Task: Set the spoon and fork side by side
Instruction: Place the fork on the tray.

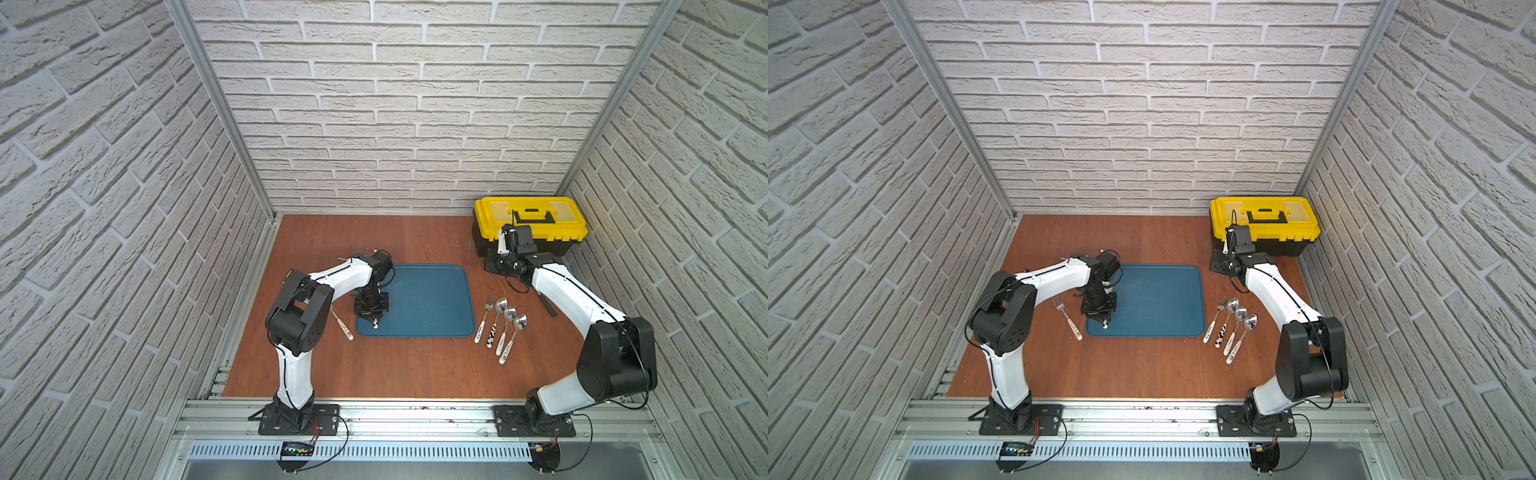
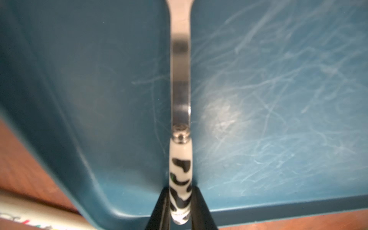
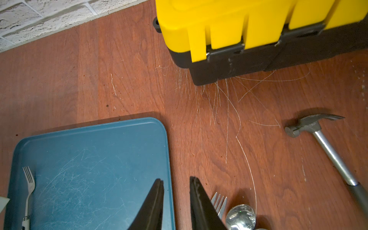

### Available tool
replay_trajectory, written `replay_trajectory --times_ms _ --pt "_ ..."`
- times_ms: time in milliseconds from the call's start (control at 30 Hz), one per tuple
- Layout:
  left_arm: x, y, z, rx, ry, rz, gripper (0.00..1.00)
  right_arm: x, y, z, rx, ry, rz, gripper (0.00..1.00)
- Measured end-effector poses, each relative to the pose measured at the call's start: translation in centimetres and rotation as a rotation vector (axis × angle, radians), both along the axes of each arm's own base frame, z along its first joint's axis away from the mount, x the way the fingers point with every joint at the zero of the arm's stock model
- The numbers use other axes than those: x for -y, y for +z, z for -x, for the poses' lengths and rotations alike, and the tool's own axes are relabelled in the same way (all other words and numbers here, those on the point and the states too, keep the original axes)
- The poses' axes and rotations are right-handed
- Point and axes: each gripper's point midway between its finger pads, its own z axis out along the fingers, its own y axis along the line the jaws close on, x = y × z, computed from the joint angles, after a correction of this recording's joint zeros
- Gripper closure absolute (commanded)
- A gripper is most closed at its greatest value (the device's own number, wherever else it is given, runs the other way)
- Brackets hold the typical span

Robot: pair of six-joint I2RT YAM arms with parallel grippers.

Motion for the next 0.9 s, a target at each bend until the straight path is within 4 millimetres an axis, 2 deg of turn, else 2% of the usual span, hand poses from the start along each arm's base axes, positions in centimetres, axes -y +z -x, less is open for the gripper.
replay_trajectory --times_ms 267,533,633,733,800,900 --pt "-0.4 -0.1 -0.2 0.01 0.001 -0.024 0.7 0.0 0.0 0.0 0.0 0.0 -0.001 0.7" --pt "-0.4 -0.1 -0.2 0.011 0.006 -0.027 0.68 0.0 0.0 0.0 -0.001 0.0 -0.001 0.68" --pt "-0.5 -0.1 -0.2 0.013 0.007 -0.034 0.61 0.0 0.0 0.0 -0.001 0.001 0.0 0.67" --pt "-1.0 0.2 -0.3 0.021 0.01 -0.062 0.49 0.1 0.1 0.2 -0.005 -0.003 0.004 0.65" --pt "-1.4 1.0 -0.5 0.043 0.008 -0.08 0.42 0.4 0.1 0.4 -0.008 -0.014 0.017 0.64" --pt "-1.9 3.4 -1.0 0.112 0.007 -0.089 0.33 1.1 0.0 0.8 -0.02 -0.043 0.048 0.64"
